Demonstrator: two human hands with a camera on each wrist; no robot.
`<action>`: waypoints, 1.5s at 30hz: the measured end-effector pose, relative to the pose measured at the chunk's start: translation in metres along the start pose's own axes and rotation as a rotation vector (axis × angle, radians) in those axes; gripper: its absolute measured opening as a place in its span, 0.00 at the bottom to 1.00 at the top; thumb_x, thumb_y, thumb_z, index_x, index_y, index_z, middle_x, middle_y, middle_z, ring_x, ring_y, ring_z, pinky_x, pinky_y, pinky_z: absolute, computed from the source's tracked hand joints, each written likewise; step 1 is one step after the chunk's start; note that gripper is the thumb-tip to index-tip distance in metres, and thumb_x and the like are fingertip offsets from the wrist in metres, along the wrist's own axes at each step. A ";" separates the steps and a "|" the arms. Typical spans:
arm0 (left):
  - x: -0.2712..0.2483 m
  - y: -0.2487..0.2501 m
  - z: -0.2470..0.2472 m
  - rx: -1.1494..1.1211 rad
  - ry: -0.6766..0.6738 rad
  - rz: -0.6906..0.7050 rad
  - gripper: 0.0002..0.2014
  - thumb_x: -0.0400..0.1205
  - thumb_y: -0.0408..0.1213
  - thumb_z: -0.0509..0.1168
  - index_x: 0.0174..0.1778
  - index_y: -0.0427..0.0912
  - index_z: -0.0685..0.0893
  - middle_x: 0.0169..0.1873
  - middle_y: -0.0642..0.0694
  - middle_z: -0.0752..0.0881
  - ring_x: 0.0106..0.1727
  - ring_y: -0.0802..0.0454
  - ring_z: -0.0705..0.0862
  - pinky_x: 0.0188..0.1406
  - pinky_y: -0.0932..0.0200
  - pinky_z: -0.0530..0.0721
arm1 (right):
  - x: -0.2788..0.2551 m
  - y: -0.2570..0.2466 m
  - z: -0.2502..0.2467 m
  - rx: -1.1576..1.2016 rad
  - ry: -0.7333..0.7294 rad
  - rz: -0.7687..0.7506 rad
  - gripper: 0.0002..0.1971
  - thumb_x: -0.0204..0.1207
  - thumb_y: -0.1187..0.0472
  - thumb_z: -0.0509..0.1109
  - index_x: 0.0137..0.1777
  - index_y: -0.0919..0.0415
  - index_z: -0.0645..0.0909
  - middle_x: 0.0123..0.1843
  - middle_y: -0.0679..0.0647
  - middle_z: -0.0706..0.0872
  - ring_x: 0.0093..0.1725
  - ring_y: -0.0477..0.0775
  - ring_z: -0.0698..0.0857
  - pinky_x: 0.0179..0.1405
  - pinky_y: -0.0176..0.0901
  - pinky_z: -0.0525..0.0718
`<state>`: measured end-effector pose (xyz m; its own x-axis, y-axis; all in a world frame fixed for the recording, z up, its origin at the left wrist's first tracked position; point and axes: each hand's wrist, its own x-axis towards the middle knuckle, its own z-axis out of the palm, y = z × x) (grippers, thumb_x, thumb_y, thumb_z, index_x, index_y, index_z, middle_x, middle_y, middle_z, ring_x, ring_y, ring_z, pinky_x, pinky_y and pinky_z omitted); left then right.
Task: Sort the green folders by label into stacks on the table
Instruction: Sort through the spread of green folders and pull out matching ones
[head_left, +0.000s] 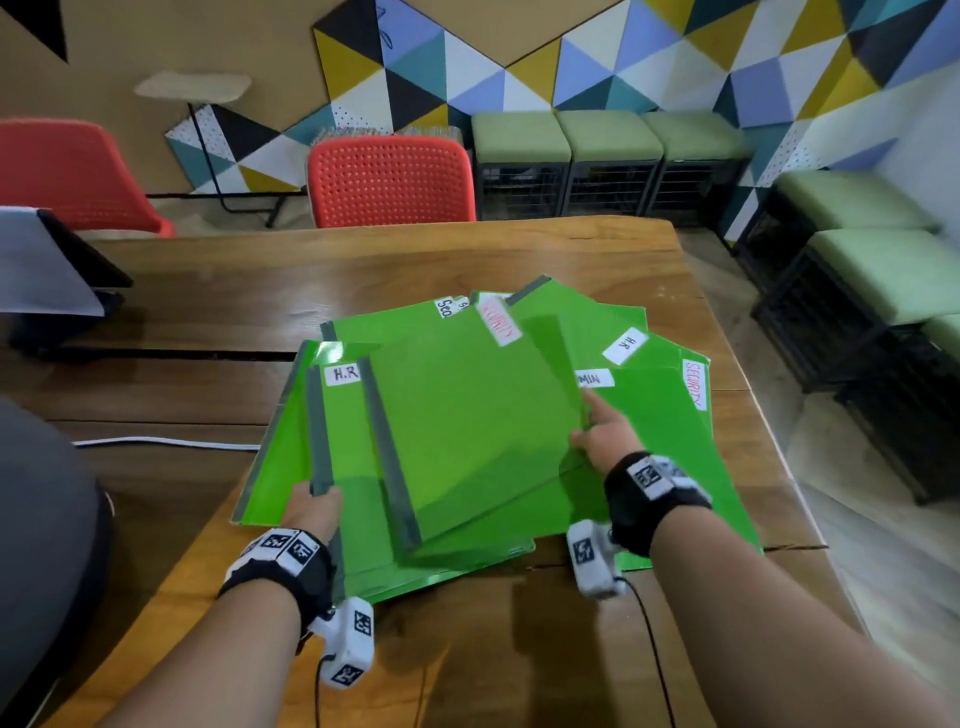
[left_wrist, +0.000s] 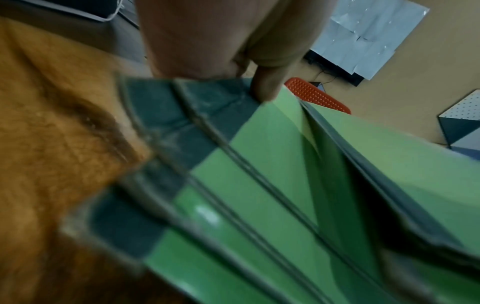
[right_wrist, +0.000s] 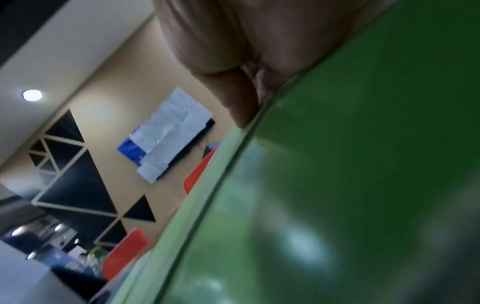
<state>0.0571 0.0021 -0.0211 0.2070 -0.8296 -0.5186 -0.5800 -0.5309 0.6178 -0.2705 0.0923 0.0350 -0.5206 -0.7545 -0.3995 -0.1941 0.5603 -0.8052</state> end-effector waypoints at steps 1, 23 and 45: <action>-0.001 0.000 0.001 -0.018 -0.022 -0.025 0.19 0.87 0.42 0.57 0.67 0.32 0.75 0.57 0.30 0.81 0.56 0.34 0.81 0.55 0.49 0.74 | -0.002 0.009 0.014 0.000 -0.039 0.011 0.37 0.79 0.75 0.61 0.83 0.48 0.57 0.76 0.61 0.72 0.28 0.45 0.77 0.23 0.32 0.80; 0.037 0.025 -0.037 0.437 0.119 0.155 0.28 0.84 0.45 0.60 0.81 0.41 0.65 0.79 0.35 0.65 0.80 0.36 0.64 0.78 0.42 0.63 | 0.001 0.019 0.062 0.279 -0.134 0.158 0.29 0.76 0.61 0.72 0.75 0.50 0.68 0.65 0.61 0.81 0.49 0.61 0.85 0.39 0.53 0.90; -0.057 -0.006 -0.031 -0.448 -0.260 0.123 0.25 0.77 0.48 0.71 0.68 0.49 0.73 0.68 0.46 0.79 0.73 0.41 0.75 0.71 0.41 0.72 | -0.036 0.030 0.068 0.267 -0.265 0.131 0.30 0.72 0.48 0.71 0.74 0.37 0.65 0.78 0.54 0.67 0.74 0.62 0.70 0.71 0.72 0.71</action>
<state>0.0733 0.0472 0.0227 -0.0769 -0.8503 -0.5207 -0.1825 -0.5014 0.8457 -0.2009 0.1132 -0.0047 -0.2869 -0.7641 -0.5777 0.1014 0.5755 -0.8115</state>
